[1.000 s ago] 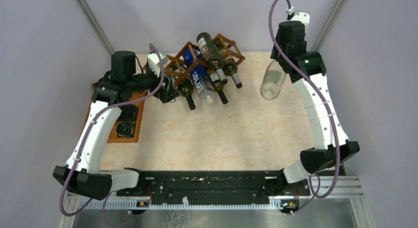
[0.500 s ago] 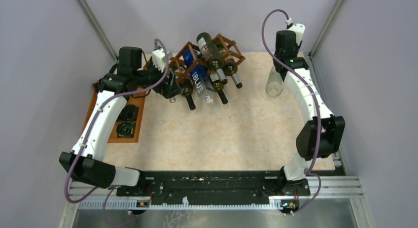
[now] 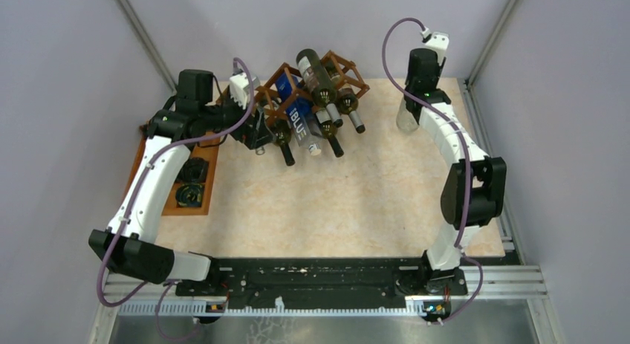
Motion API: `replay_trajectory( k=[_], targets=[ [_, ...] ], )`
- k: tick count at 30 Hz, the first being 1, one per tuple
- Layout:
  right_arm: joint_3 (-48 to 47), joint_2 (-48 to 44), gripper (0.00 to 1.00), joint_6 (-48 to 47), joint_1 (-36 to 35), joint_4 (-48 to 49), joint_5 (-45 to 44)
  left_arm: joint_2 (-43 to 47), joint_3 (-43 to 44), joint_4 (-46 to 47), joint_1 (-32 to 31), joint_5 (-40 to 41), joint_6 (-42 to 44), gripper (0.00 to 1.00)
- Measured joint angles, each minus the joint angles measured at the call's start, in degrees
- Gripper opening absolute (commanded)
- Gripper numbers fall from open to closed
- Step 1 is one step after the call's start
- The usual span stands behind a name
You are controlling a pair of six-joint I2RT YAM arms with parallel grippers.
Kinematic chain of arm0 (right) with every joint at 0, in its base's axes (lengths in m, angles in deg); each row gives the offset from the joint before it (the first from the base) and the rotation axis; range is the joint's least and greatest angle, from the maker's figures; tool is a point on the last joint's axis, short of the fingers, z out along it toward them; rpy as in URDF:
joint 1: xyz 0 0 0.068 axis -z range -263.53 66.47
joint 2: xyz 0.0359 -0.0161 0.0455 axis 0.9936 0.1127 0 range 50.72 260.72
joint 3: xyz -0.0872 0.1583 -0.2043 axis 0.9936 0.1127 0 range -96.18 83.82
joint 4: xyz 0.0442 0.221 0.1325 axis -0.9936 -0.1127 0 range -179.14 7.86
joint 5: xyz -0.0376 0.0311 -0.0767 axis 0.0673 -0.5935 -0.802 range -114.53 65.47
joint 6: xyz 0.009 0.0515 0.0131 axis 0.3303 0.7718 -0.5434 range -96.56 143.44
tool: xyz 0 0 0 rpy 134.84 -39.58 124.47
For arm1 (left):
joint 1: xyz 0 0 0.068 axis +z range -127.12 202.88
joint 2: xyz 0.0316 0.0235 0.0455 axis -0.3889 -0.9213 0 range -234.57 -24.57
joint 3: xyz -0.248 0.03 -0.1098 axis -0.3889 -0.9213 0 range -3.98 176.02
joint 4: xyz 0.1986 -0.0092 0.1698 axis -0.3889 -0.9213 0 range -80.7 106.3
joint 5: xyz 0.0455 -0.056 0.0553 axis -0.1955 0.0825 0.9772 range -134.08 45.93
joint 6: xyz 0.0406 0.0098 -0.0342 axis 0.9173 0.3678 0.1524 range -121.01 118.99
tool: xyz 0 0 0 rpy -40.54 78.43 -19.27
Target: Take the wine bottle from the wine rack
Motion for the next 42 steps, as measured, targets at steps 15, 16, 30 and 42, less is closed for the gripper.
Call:
replay_trajectory(
  k=[15, 16, 30, 42],
  targets=[
    [1.57, 4.63, 0.0, -2.21, 0.0, 7.1, -0.46, -0.13, 0.68, -0.26, 0.0, -0.79, 0.31, 0.99],
    [1.57, 4.72, 0.0, -2.29, 0.0, 7.45, -0.48, -0.13, 0.68, -0.26, 0.0, -0.83, 0.31, 0.99],
    [2.36, 5.22, 0.83, -2.14, 0.0, 10.91, -0.81, -0.13, 0.68, -0.2, 0.02, -0.83, 0.35, 0.99],
    [-5.62, 1.53, 0.99, 1.9, 0.0, 1.99, -0.09, -0.13, 1.18, -0.94, 0.02, 0.31, 0.59, 0.99]
  ],
)
